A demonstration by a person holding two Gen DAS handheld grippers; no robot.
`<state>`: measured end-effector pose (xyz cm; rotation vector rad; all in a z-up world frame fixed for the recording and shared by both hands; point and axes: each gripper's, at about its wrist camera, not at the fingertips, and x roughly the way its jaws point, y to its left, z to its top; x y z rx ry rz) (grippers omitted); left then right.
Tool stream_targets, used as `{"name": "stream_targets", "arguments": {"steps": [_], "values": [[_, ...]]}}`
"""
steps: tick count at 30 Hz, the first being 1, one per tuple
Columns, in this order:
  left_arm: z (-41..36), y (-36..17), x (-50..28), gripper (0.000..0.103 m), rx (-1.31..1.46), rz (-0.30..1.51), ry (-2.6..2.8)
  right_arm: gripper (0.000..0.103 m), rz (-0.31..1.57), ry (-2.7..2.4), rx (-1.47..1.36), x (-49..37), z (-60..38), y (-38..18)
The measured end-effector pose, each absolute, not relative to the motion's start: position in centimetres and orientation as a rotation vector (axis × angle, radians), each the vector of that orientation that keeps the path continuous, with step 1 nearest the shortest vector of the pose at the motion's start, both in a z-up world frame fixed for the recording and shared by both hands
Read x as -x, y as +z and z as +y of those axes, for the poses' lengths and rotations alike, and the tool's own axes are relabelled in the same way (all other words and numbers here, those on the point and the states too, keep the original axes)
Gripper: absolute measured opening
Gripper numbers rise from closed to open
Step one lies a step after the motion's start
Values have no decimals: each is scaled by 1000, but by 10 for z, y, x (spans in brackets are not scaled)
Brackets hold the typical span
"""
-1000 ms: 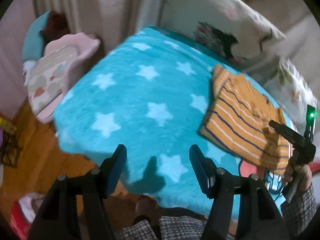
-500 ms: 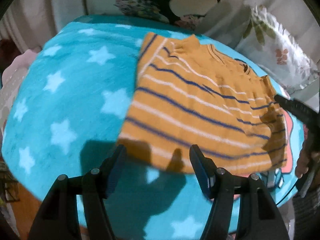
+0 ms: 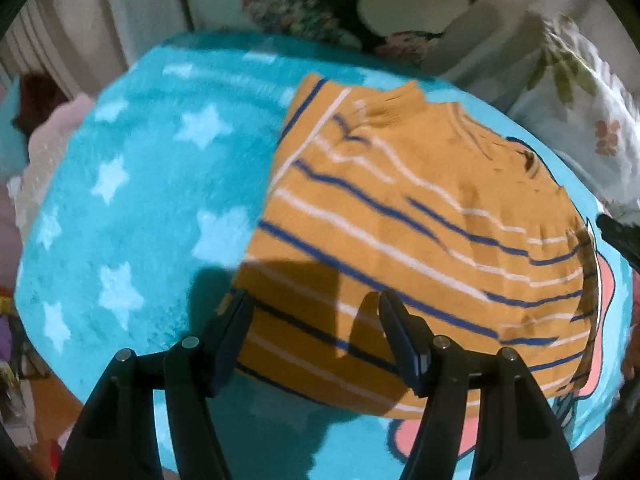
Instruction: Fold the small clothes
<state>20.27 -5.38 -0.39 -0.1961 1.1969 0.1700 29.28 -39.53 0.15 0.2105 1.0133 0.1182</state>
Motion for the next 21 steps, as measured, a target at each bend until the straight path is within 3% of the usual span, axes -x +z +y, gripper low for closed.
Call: {"name": "stream_targets", "arguments": {"steps": [9,21], "values": [[-65,-31,-212,64,142,1273,245,45,1111,235,-66,-242,-361,-44],[-32,0,-179,64,183,1212,247,46,988,282,-73,-233,-335,8]]}}
